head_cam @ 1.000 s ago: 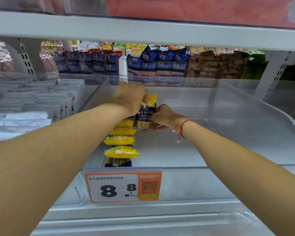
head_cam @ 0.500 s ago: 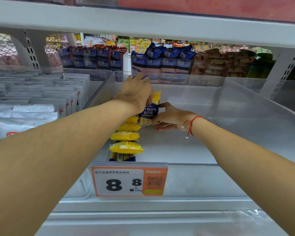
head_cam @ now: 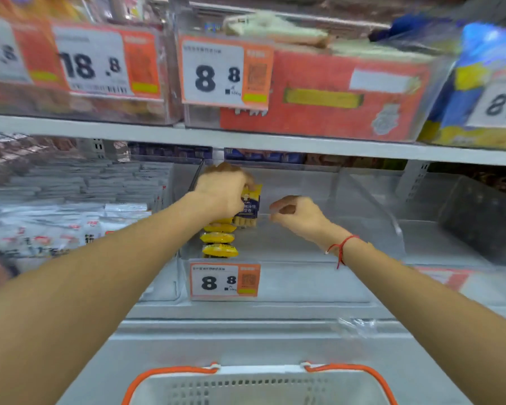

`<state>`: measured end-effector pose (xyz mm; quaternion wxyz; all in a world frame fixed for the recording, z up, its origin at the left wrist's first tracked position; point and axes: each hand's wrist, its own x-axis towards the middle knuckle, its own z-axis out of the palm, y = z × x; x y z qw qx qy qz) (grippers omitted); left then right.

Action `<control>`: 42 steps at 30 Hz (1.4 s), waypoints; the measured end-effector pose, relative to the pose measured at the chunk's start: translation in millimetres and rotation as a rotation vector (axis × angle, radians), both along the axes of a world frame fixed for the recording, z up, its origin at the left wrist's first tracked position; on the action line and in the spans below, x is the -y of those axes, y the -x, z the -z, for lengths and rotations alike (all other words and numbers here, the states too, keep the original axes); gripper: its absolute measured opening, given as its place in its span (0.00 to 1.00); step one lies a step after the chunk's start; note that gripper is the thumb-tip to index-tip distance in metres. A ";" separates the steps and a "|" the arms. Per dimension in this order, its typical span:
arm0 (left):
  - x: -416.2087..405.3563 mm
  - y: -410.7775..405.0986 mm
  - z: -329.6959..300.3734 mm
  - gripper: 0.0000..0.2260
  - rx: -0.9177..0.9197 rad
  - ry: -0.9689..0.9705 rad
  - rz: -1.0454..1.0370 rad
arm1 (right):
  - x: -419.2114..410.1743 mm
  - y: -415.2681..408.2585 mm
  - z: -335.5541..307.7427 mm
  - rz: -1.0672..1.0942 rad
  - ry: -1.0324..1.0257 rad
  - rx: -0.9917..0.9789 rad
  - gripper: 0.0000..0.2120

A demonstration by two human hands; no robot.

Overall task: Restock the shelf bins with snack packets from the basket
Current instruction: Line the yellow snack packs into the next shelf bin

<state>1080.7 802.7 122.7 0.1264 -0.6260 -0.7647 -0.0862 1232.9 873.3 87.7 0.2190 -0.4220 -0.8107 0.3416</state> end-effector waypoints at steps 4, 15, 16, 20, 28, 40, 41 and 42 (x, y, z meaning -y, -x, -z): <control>60.7 -37.0 -8.5 0.14 0.306 -0.175 0.006 | 64.4 -33.4 -5.6 0.057 -0.172 -0.197 0.07; 199.1 -97.7 132.6 0.10 1.098 -0.048 -0.114 | 201.4 -108.9 131.6 -0.030 0.247 0.131 0.07; 207.0 -100.1 148.7 0.10 1.118 -0.017 -0.132 | 206.4 -112.0 144.8 -0.049 0.276 0.183 0.07; 238.4 -109.3 215.1 0.12 1.196 0.066 -0.206 | 227.1 -122.8 182.0 -0.105 0.333 0.311 0.09; 297.8 -126.2 343.8 0.12 1.031 0.532 -0.272 | 266.5 -140.4 277.4 -0.339 0.313 0.762 0.22; 293.0 -133.6 343.8 0.16 0.534 0.756 -0.167 | 282.4 -107.4 283.7 -0.549 0.283 1.001 0.13; 292.6 -131.4 340.7 0.17 0.577 0.767 -0.163 | 282.3 -107.5 282.2 -0.533 0.309 0.998 0.17; 292.7 -128.9 338.5 0.18 0.636 0.779 -0.162 | 281.3 -108.1 279.9 -0.508 0.346 0.985 0.17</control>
